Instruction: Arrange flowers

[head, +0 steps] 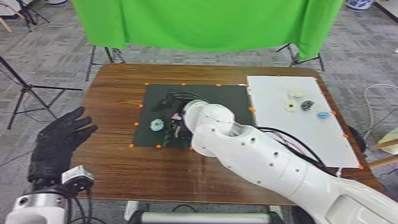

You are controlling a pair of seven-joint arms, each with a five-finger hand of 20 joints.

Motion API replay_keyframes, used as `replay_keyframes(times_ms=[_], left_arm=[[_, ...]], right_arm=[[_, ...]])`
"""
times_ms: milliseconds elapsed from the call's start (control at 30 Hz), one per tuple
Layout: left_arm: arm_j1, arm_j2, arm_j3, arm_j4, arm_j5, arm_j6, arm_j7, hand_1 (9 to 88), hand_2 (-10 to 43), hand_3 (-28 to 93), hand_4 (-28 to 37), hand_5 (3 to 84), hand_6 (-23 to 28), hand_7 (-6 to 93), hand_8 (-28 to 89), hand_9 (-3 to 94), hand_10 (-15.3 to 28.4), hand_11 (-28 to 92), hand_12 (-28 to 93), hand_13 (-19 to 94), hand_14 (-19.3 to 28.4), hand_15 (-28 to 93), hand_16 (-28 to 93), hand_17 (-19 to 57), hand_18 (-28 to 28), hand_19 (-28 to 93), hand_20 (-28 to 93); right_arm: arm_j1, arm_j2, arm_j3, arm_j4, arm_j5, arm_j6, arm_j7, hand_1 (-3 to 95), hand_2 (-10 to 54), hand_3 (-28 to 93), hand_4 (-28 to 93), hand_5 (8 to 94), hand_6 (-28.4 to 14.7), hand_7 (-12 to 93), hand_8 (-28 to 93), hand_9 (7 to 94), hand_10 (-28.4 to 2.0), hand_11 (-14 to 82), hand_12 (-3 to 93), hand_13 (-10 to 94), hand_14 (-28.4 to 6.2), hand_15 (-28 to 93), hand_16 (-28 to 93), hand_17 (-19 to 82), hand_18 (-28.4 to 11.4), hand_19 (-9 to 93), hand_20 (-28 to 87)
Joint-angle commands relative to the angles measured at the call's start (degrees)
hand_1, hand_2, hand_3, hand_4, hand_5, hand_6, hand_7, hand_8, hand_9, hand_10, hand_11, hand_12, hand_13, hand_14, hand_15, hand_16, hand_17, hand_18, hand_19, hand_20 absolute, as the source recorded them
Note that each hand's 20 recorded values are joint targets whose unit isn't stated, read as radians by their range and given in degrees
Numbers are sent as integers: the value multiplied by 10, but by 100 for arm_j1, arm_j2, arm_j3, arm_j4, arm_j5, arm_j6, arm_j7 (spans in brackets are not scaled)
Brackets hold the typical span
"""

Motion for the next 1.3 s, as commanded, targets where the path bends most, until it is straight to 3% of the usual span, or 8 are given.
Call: replay_keyframes(times_ms=[33, 233, 333, 500, 567, 900, 1033, 1300], left_arm=[[285, -95, 45, -92, -23, 118, 39, 253, 68, 827, -203, 406, 112, 156, -106, 360, 198, 279, 84, 277, 265, 542, -115, -88, 226, 613, 1], [408, -104, 77, -142, -29, 173, 108, 253, 68, 826, -204, 407, 112, 156, -106, 360, 197, 279, 85, 277, 265, 542, -115, -88, 225, 612, 0], [432, -79, 91, -150, -29, 192, 159, 253, 68, 826, -203, 407, 112, 156, -106, 360, 197, 279, 85, 277, 265, 542, -115, -88, 225, 612, 0], [365, -108, 89, -139, 23, 103, 48, 253, 68, 825, -204, 406, 111, 156, -105, 360, 197, 278, 84, 276, 265, 542, -115, -88, 225, 612, 0], [424, -72, 90, -171, 15, 142, 88, 253, 68, 826, -204, 406, 111, 156, -105, 360, 198, 278, 84, 276, 265, 543, -115, -89, 225, 612, 0], [403, -58, 141, -195, 21, 153, 80, 253, 68, 824, -202, 405, 111, 156, -105, 359, 197, 279, 85, 276, 265, 542, -115, -88, 225, 612, 1], [392, -72, 159, -204, 40, 133, 50, 253, 68, 825, -202, 406, 111, 157, -106, 359, 197, 278, 85, 276, 266, 543, -115, -88, 225, 612, 1], [397, -75, 168, -200, 6, 182, 103, 251, 67, 826, -202, 405, 111, 157, -106, 359, 196, 279, 85, 276, 265, 542, -115, -88, 225, 612, 1]], right_arm=[[-51, 369, 296, -587, -287, 35, -427, 78, 103, 856, -262, 481, -61, 162, -121, 524, -170, 112, 123, 672, -148, 815, 104, 291, -264, 931, 212], [-700, 1134, 1131, -1535, -841, -252, -958, 95, 83, 867, -259, 474, -60, 168, -123, 517, -173, 114, 125, 667, -142, 810, 102, 291, -258, 932, 183], [-1075, 1619, 1491, -1898, -1023, -182, -1091, 111, 73, 868, -257, 472, -60, 169, -124, 515, -172, 115, 126, 663, -139, 804, 101, 291, -254, 931, 163], [-1824, 2758, 2041, -2325, -1113, 210, -969, 129, 62, 867, -257, 471, -58, 173, -125, 516, -172, 117, 126, 661, -135, 800, 100, 292, -251, 932, 139], [-2082, 3176, 2213, -2415, -966, 358, -833, 143, 53, 868, -257, 474, -56, 178, -127, 518, -171, 120, 126, 662, -132, 798, 98, 294, -248, 932, 130], [-2985, 4521, 2941, -2302, -560, 1104, -172, 174, 32, 879, -260, 481, -54, 189, -135, 528, -165, 130, 127, 673, -119, 795, 98, 309, -237, 932, 121], [-2819, 5073, 2559, -2133, -497, 1472, 142, 181, 27, 884, -262, 484, -52, 195, -138, 530, -164, 132, 126, 678, -114, 798, 99, 315, -234, 932, 127], [-2604, 5334, 2334, -1822, -551, 1349, 472, 211, 5, 896, -262, 480, -51, 198, -142, 514, -160, 132, 125, 678, -102, 799, 99, 323, -227, 932, 130]])
